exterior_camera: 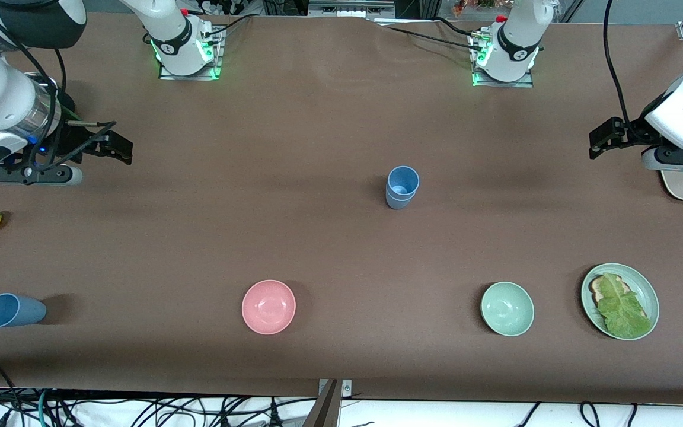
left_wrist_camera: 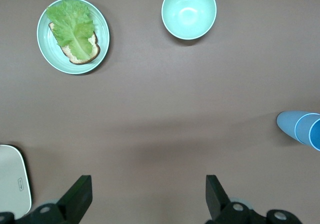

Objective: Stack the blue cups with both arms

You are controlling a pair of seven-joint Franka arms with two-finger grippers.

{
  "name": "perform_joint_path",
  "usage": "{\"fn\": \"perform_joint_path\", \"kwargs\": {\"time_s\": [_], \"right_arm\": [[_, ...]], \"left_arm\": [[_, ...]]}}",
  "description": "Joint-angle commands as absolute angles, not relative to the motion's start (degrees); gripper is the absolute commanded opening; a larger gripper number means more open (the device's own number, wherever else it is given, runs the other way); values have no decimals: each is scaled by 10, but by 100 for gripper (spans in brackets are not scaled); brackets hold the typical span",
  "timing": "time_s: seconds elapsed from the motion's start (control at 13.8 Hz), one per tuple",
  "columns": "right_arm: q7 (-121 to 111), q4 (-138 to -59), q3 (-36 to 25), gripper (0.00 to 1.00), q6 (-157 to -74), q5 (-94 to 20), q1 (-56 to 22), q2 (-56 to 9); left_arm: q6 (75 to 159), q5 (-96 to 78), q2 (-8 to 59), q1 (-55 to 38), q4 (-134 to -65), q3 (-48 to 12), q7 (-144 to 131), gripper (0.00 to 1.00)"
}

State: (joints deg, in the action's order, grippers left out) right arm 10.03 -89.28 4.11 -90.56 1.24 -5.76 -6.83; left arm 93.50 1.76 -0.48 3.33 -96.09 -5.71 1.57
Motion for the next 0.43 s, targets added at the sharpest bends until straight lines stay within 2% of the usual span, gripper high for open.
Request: {"fn": "perform_joint_path", "kwargs": {"time_s": [0.0, 0.36], "right_arm": [[98, -882, 48, 100, -911, 7, -47, -79], [91, -875, 48, 100, -912, 7, -47, -80]], "left_arm": [[931, 4, -11, 30, -963, -53, 27, 100], [930, -2, -11, 31, -963, -53, 27, 100]]}}
